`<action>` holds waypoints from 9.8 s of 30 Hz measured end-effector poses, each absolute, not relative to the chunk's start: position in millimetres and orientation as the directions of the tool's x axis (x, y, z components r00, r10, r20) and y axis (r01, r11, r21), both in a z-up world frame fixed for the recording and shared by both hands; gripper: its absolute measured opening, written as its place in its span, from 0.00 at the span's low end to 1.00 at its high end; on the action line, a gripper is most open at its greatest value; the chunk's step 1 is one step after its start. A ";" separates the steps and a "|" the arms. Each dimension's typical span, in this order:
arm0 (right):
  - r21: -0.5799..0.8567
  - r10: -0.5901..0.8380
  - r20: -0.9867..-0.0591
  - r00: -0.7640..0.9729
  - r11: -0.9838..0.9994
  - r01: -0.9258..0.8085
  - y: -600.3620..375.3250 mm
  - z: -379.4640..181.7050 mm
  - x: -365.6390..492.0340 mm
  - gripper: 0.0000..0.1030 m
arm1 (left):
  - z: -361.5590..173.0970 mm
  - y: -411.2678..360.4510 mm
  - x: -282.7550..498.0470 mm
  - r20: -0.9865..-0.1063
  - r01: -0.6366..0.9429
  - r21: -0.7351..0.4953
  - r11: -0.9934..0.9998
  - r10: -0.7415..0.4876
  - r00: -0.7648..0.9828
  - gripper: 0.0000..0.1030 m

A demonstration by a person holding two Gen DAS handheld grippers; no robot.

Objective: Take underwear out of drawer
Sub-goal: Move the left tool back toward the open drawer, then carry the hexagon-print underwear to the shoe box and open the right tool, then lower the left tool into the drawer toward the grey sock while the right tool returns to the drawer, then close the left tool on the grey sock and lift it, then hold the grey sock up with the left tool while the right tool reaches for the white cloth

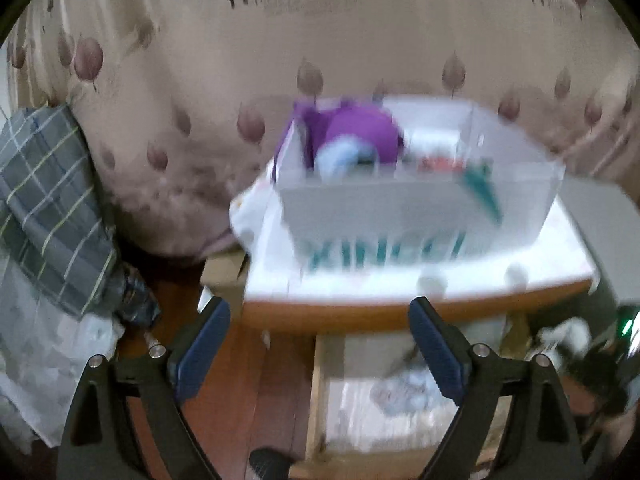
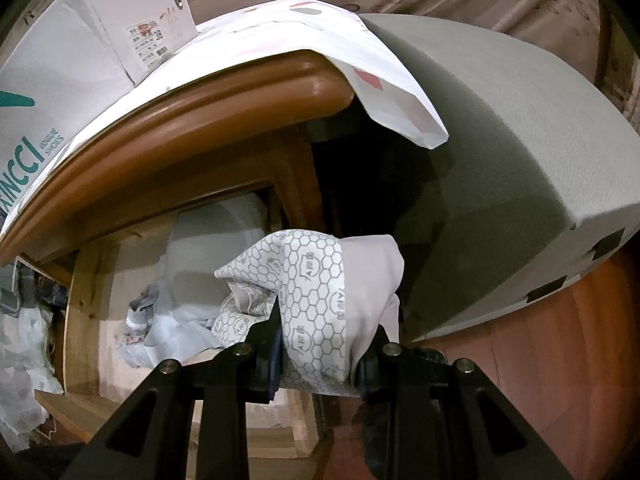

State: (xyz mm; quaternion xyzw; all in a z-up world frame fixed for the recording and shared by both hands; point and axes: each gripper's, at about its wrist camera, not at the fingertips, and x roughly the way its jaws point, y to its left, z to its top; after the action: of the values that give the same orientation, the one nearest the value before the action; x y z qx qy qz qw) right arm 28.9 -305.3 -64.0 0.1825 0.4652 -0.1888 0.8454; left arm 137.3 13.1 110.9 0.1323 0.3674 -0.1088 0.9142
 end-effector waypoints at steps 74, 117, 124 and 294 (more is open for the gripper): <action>-0.033 -0.105 -0.649 0.754 0.993 0.110 -205.8 171.3 164.6 0.66 | -22.4 58.9 161.4 -0.816 0.157 0.033 0.987 -0.064 0.574 0.86; 0.353 0.022 -0.702 0.712 0.879 0.321 -300.5 -5.7 17.8 0.66 | -163.2 -79.9 198.9 -0.999 0.338 -0.032 0.941 -0.024 -0.027 0.75; 0.358 0.055 -0.724 0.688 0.881 0.307 -297.5 -7.7 22.6 0.66 | -174.4 -91.2 200.3 -0.999 0.369 0.012 0.929 0.024 -0.028 0.73; -0.060 -0.021 -0.997 0.072 0.809 -0.585 -130.8 -169.1 152.8 0.15 | -31.3 120.7 191.7 -0.843 -0.101 -0.234 0.967 -0.150 0.517 0.24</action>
State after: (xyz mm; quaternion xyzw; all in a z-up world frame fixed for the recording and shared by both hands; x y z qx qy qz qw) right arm 152.8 -130.8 -169.1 -0.2331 0.6501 0.2031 0.6941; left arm 191.7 120.7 -31.3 -0.1275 0.4915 -0.0141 0.8614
